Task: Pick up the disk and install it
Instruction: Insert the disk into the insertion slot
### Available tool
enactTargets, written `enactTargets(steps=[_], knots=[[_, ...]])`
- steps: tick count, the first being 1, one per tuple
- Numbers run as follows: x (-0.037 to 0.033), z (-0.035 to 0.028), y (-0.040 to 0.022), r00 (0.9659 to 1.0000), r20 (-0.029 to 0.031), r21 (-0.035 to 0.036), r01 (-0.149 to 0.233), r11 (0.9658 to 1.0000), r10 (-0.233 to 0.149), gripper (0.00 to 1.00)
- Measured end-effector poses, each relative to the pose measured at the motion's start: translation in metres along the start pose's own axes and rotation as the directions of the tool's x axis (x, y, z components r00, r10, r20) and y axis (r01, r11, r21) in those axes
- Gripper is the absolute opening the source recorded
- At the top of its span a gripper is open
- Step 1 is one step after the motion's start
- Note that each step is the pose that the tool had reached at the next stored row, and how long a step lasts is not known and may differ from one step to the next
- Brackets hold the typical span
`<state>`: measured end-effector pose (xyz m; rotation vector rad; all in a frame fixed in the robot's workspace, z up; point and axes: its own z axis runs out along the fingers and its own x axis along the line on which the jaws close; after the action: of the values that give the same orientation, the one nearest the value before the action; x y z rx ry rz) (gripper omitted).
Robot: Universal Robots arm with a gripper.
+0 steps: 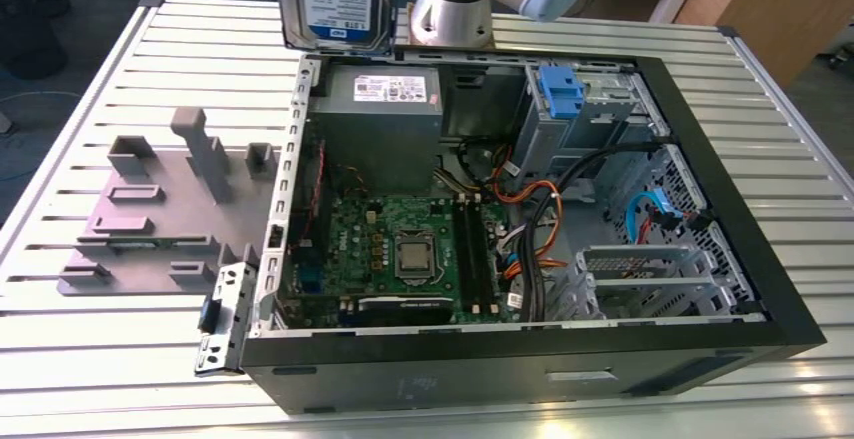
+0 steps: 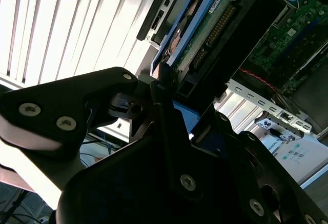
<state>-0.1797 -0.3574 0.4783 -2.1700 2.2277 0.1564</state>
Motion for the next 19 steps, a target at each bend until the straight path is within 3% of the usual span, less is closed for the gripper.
enactTargets(steps=[19], knots=[[-0.0005,-0.0008,-0.0161,1.0,0.0,0.0,0.0,1.0,0.0,0.37]])
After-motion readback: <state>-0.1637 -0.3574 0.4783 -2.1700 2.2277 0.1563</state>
